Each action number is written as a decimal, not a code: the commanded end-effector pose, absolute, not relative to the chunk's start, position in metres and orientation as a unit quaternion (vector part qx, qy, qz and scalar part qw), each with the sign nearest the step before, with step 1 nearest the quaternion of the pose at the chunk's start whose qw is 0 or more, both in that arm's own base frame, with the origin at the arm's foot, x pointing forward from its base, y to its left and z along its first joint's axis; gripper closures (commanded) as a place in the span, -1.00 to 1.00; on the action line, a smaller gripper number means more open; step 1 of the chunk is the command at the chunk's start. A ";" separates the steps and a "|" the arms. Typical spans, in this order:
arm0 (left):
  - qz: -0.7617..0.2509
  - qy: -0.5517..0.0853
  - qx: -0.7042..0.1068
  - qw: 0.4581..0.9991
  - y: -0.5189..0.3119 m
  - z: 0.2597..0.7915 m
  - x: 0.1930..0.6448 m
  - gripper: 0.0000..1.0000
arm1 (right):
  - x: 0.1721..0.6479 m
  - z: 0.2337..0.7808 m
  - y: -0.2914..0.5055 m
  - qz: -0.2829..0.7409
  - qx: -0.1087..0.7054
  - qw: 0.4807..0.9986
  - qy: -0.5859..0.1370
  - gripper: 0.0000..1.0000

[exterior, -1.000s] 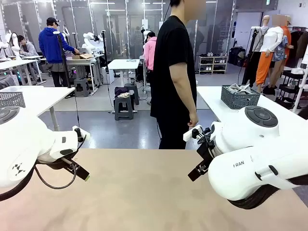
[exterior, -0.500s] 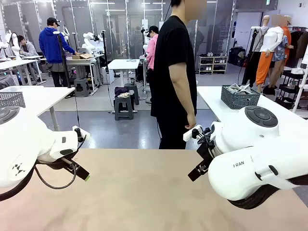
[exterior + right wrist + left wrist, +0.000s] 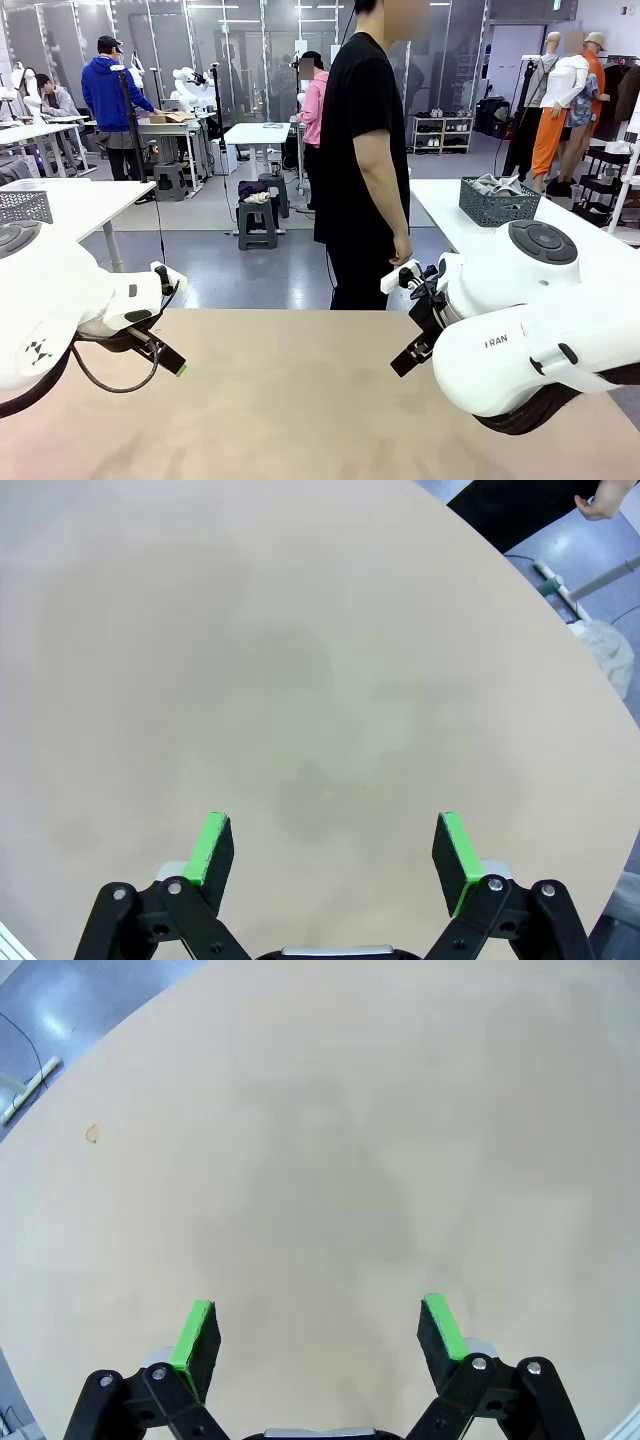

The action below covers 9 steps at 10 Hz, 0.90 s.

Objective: Fold the towels and place them in the basket.
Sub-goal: When a person lays out a Towel with hook on the table, fold it in half twice.

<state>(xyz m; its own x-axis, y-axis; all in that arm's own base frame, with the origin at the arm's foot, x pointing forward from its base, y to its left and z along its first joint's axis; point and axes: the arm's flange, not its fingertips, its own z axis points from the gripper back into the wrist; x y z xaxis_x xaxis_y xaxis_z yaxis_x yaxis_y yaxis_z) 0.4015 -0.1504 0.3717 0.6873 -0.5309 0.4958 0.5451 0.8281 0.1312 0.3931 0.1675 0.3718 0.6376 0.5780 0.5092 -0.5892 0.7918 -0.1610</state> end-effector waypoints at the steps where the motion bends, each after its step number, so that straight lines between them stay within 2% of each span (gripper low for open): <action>1: -0.293 -0.266 -0.013 0.918 -0.150 0.372 0.402 -1.00 | 0.393 0.372 0.167 0.321 0.011 0.905 -0.278 -1.00; 5: -0.303 -0.273 -0.047 0.912 -0.129 0.401 0.397 -1.00 | 0.389 0.394 0.146 0.350 0.038 0.895 -0.273 -1.00; 9: -0.384 -0.280 -0.059 0.878 -0.070 0.475 0.382 -1.00 | 0.355 0.465 0.085 0.385 0.043 0.870 -0.304 -1.00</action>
<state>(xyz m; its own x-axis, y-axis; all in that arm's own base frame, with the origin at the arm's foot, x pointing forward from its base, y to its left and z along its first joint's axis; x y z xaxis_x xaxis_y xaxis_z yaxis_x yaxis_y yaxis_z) 0.3873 -0.0915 0.4535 0.5852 -0.5973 0.5484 0.6598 0.7439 0.1061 0.3823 0.1127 0.4519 0.5479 0.6258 0.5551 -0.6665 0.7276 -0.1624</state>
